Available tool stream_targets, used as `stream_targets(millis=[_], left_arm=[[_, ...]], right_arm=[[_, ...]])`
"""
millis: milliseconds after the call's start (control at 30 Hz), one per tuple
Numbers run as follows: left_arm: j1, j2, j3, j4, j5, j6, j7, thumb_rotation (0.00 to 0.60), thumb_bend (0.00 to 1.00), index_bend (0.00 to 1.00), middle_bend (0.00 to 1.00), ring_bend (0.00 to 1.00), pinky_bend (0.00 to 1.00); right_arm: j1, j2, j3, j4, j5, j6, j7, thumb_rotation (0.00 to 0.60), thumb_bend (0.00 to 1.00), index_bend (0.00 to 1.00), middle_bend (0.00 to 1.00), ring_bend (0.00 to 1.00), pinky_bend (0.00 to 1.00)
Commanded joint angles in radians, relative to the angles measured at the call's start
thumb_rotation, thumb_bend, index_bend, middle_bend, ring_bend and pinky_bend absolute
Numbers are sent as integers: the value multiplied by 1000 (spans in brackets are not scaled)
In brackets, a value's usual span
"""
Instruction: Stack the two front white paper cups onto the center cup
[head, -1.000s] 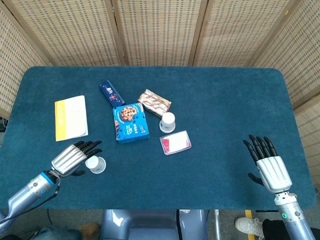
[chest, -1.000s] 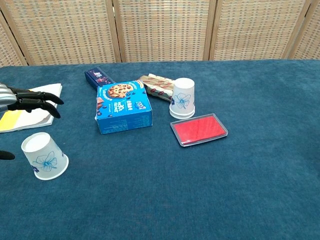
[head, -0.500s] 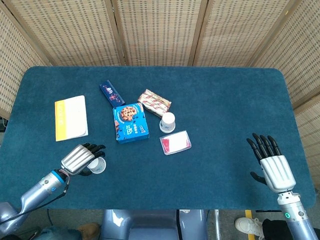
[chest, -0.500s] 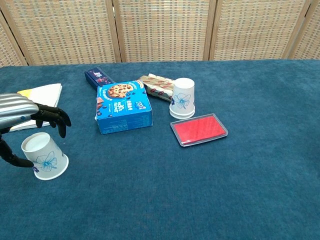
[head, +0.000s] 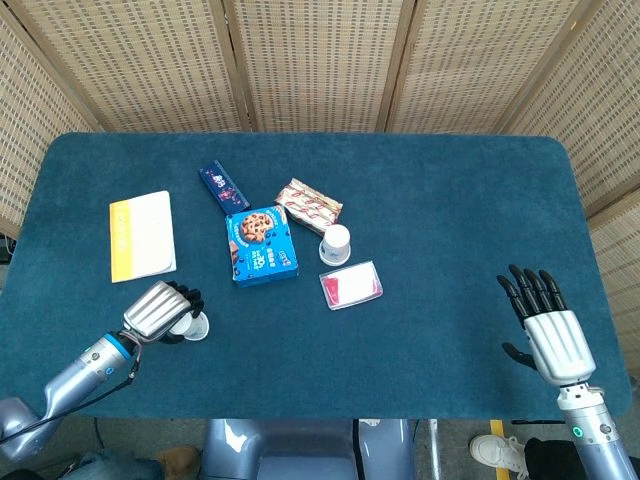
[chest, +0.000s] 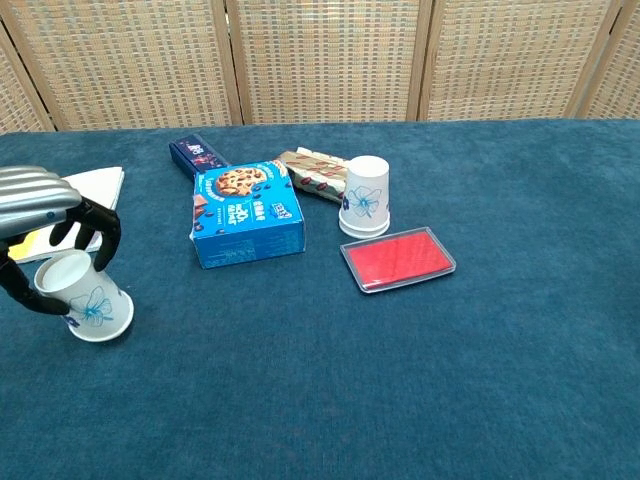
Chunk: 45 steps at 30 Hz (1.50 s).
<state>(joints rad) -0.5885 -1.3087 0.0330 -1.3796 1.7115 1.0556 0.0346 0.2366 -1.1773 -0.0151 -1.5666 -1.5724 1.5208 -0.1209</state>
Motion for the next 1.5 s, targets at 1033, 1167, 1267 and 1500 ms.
stream_targets(millis=[1033, 1167, 1267, 1500], left_arm=[[-706, -246, -396, 113, -796, -413, 520, 600, 151, 599, 458, 486, 535], [-741, -272, -375, 143, -863, -422, 550, 600, 151, 599, 458, 486, 534], [-758, -287, -364, 161, -892, -418, 563, 600, 150, 599, 458, 486, 533], [-803, -339, -341, 238, -931, -421, 567, 600, 150, 599, 457, 486, 533]], right_arm=[[-9, 29, 94, 28, 102, -86, 107, 600, 0, 0, 0, 0, 0], [-8, 28, 101, 36, 111, -95, 118, 600, 0, 0, 0, 0, 0], [-10, 28, 103, 39, 111, -96, 121, 600, 0, 0, 0, 0, 0], [-16, 31, 109, 40, 114, -95, 128, 600, 0, 0, 0, 0, 0]])
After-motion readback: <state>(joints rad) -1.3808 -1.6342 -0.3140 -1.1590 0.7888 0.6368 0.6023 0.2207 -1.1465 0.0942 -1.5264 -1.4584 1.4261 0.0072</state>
